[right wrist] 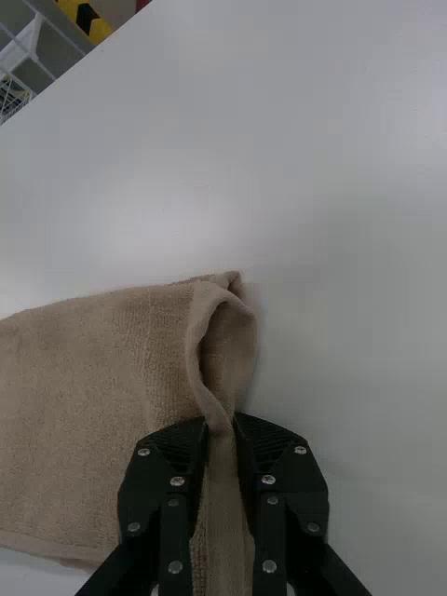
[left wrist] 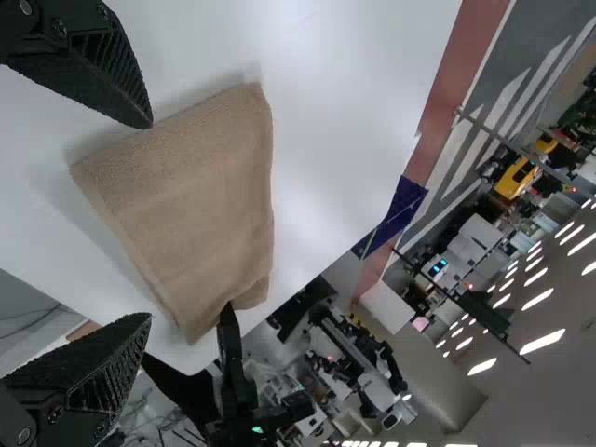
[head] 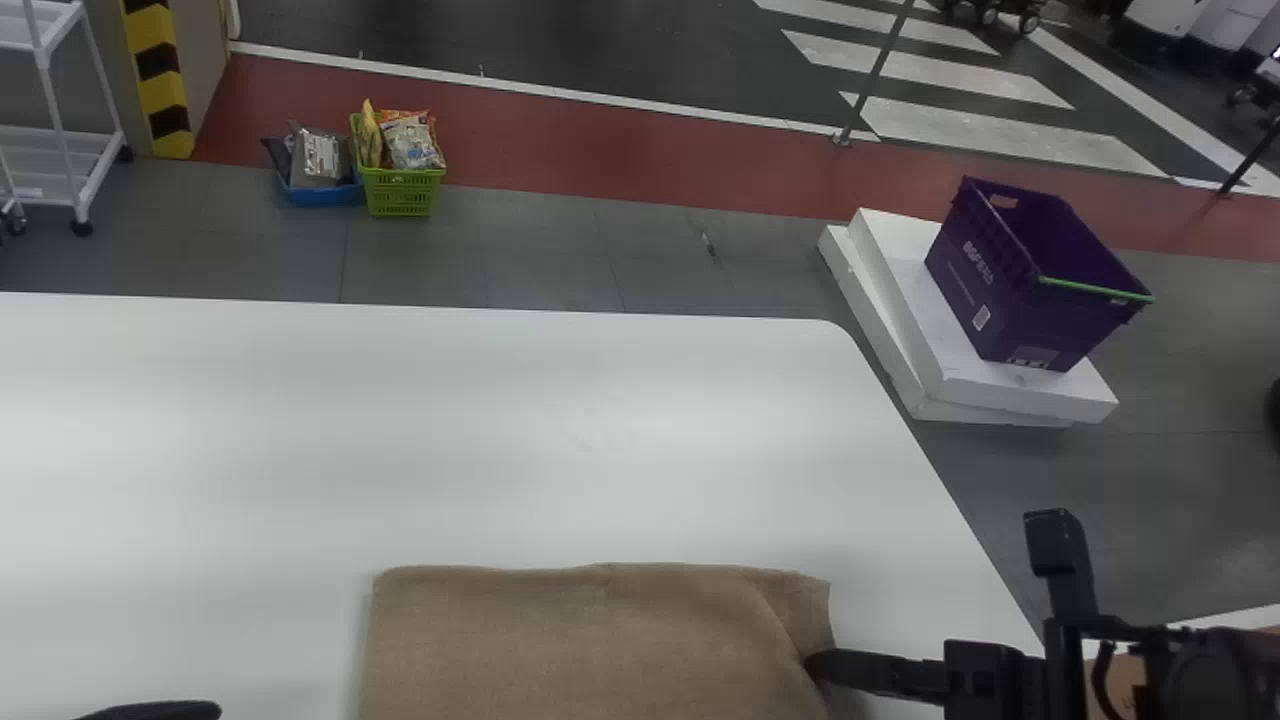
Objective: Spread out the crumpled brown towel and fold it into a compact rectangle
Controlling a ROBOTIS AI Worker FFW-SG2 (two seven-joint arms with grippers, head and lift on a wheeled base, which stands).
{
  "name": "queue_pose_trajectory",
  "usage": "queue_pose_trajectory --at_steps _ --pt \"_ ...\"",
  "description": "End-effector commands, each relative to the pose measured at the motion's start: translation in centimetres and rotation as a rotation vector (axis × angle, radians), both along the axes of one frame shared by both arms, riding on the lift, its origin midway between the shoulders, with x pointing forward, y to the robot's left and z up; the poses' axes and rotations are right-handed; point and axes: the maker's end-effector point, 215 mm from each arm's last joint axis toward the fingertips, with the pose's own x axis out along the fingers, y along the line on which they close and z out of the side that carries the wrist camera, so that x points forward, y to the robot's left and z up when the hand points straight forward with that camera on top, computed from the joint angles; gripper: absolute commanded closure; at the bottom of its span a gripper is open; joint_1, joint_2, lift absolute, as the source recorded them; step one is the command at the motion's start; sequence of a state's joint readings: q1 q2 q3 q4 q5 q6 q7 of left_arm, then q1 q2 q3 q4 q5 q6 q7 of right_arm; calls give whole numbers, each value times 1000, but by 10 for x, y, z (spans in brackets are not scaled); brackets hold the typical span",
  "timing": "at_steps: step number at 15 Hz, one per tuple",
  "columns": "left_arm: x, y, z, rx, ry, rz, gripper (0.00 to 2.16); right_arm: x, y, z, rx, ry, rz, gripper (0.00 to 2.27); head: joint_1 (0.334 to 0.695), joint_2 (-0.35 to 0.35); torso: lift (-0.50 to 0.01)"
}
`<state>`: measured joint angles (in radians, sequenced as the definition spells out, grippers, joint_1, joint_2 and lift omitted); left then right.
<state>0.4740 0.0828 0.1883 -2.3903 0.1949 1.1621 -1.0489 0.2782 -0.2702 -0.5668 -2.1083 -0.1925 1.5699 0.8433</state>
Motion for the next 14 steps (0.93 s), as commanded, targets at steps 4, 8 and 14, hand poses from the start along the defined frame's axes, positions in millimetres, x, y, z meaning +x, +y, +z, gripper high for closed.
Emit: queue_pose_trajectory --at_steps 4,8,14 --pt "-1 0 0 -2 2 0 83 1 16 5 100 -28 -34 1305 695 -350 -127" --pt "-1 1 1 -1 0 1 83 5 20 30 211 -97 -48 1305 695 -350 -127" --pt "-3 1 2 0 -2 0 83 16 8 49 219 -151 -70 1305 695 -350 -127"
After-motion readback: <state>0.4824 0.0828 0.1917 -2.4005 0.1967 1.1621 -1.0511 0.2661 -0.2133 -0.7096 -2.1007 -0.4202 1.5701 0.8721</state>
